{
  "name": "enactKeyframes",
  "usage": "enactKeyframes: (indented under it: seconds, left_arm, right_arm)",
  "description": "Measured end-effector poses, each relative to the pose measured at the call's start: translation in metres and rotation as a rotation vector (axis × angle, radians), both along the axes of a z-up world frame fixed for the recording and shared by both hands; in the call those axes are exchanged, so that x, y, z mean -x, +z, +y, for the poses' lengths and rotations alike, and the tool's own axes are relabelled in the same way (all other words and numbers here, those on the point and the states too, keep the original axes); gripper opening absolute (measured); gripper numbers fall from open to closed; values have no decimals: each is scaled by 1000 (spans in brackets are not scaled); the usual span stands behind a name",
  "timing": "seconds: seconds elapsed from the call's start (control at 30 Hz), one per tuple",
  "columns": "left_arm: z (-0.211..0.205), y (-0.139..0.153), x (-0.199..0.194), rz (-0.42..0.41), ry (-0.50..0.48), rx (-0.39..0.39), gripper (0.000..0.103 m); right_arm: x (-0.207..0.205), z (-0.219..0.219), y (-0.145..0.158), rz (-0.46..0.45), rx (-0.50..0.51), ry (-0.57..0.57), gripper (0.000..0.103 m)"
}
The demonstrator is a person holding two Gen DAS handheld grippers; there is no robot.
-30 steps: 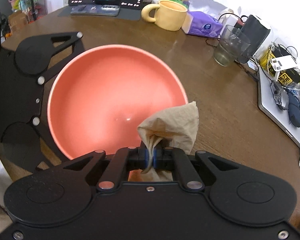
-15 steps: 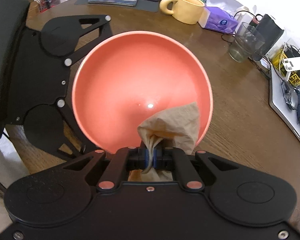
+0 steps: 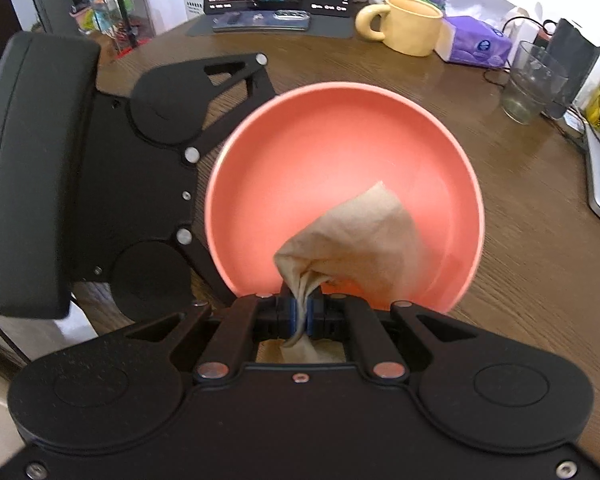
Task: Clean bowl
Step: 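Rub the beige cloth along the bowl's inner wall with the right gripper, then sweep the cloth across the bowl's bottom and up its wall with the right gripper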
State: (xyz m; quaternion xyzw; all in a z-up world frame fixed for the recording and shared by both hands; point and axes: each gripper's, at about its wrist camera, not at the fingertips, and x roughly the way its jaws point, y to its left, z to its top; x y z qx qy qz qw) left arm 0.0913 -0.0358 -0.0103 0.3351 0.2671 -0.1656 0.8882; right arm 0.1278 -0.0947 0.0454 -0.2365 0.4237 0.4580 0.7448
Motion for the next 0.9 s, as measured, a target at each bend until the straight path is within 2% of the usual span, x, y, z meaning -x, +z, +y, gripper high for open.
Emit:
enactKeyframes:
  seconds: [0.37, 0.5, 0.9]
  left_arm:
    - [0, -1, 0, 4, 5, 8, 95]
    - [2, -2, -2, 8, 7, 14, 95]
    - [10, -6, -10, 10, 5, 17, 95]
  right_arm:
    - [-9, 4, 5, 63, -161, 35, 5]
    - [-12, 3, 7, 65, -217, 45, 5]
    - [-19, 7, 13, 23, -301, 32, 5]
